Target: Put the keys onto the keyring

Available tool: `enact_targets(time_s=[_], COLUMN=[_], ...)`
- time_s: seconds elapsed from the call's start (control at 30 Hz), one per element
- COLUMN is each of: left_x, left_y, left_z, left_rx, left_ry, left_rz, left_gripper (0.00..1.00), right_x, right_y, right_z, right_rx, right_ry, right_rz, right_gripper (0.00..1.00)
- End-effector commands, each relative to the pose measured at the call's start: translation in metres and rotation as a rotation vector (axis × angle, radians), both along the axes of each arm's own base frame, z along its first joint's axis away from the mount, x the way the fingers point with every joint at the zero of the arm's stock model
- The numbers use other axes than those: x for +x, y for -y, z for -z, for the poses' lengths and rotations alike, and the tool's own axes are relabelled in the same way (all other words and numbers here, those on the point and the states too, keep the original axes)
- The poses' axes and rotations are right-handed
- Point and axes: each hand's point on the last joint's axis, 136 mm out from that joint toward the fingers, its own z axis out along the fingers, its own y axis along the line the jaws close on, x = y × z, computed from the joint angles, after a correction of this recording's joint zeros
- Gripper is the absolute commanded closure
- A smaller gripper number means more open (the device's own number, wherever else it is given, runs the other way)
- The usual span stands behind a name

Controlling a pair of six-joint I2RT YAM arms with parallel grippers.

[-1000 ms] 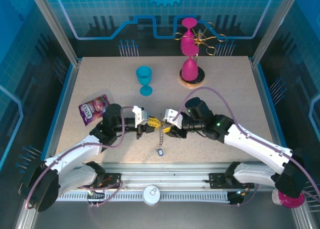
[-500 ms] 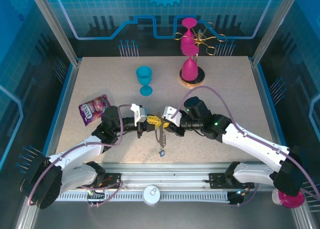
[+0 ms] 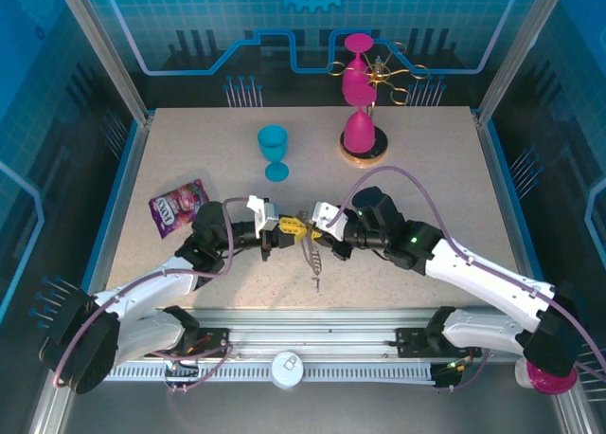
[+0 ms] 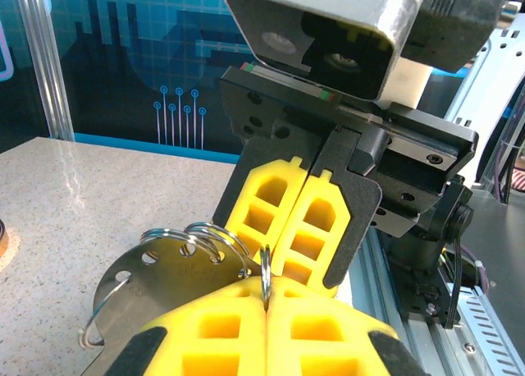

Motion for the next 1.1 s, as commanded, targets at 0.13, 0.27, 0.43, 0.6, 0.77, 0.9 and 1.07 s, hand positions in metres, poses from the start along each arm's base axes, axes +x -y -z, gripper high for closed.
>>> enact_targets(time_s=[0.13, 0.27, 0.43, 0.6, 0.77, 0.9, 1.07], left_x=[0.002, 0.002, 0.0, 0.0, 0.001, 0.001, 0.0], left_y=[-0.004, -0.004, -0.004, -0.003, -0.004, -0.003, -0.003], left_z=[-0.008, -0.004, -0.004, -0.006, -0.001, 0.001, 0.001], left_rx=[0.028, 0.056, 0.053, 0.047, 0.072, 0.086, 0.085], left_ry=[0.097, 0.11, 0.111, 0.114, 0.121, 0.126, 0.125], left_rz=[-0.04, -0.04, -0.025, -0.023, -0.027, -0.024, -0.014], left_gripper=[1.0, 1.0, 1.0, 1.0, 1.0, 1.0, 1.0], right_x=[-0.006, -0.007, -0.011, -0.012, -0.008, -0.016, -0.025], right_y=[0.019, 0.018, 0.015, 0.01, 0.017, 0.016, 0.006], right_z=[0.007, -0.006, -0.007, -0.006, -0.006, -0.005, 0.004], right_rx=[-0.089, -0.08, -0.06, -0.044, -0.084, -0.14, -0.231], right_ry=[0.022, 0.028, 0.012, 0.003, 0.012, -0.034, -0.082], right_rz=[0.022, 0.018, -0.007, -0.019, 0.011, -0.026, -0.083], right_gripper=[1.0, 0.99, 0.93, 0.94, 1.0, 1.0, 1.0])
